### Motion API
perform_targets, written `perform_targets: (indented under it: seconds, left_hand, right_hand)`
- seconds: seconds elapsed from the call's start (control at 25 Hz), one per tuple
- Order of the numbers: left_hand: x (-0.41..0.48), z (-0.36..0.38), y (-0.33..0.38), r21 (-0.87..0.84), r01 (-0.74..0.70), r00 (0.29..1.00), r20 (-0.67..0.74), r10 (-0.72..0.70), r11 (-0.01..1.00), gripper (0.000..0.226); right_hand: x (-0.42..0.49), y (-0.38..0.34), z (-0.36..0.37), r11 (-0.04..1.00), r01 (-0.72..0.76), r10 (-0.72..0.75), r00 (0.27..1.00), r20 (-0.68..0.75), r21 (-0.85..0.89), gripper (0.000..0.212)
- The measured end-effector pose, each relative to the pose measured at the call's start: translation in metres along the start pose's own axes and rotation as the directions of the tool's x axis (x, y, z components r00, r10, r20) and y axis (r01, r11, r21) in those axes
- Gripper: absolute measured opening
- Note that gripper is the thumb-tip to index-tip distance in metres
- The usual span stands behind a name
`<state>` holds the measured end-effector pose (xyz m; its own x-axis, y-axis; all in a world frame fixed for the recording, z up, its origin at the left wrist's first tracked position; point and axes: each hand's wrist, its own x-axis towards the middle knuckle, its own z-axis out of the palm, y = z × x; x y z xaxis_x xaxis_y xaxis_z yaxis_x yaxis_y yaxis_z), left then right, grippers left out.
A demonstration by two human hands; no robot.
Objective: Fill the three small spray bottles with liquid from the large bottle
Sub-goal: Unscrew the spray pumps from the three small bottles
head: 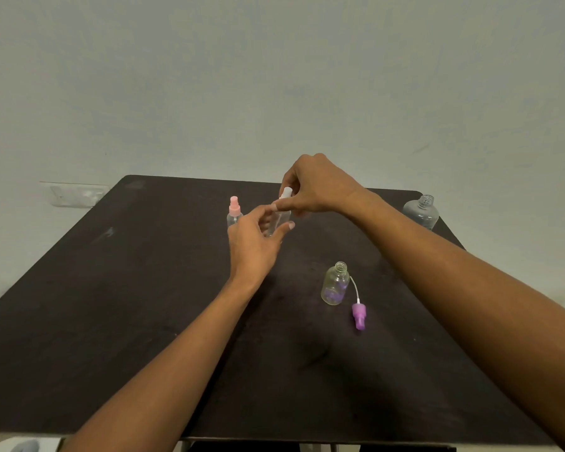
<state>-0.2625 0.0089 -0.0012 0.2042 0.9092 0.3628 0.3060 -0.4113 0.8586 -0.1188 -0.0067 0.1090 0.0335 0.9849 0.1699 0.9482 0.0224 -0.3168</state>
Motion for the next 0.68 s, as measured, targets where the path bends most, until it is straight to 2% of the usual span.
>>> perform_targets:
  seconds: [0.08,0.2,0.36,0.48,0.56,0.68]
  left_hand:
    - [-0.011,-0.01,0.006,-0.002,-0.021,1.0,0.005,0.021,1.0,0.047]
    - [-0.025,-0.022,0.014,-0.009,-0.03,0.999,0.026,0.03,1.0,0.05]
    - [-0.037,-0.035,0.02,-0.028,-0.03,0.998,0.061,0.032,0.999,0.044]
    - [-0.04,-0.042,0.022,-0.059,-0.041,0.998,0.052,0.044,0.997,0.039]
    - [-0.041,-0.043,0.025,-0.069,-0.044,0.998,0.041,0.046,0.997,0.039]
    - [-0.046,-0.039,0.028,-0.063,-0.065,0.997,0.025,0.067,0.996,0.048]
  right_hand:
    - [-0.012,-0.008,-0.006,1.0,0.02,-0.02,1.0,0.016,-0.009,0.021]
    - [-0.026,-0.017,-0.012,0.991,0.127,-0.126,0.992,0.032,-0.032,0.025]
    - [-0.04,-0.025,-0.022,0.953,0.289,-0.279,0.955,0.101,-0.093,0.007]
    - [-0.048,-0.03,-0.029,0.926,0.375,-0.363,0.917,0.166,-0.049,0.021]
    - [-0.051,-0.033,-0.033,0.934,0.358,-0.354,0.928,0.114,-0.018,0.028]
    - [-0.054,-0.035,-0.032,0.967,0.219,-0.226,0.974,-0.035,-0.133,0.035]
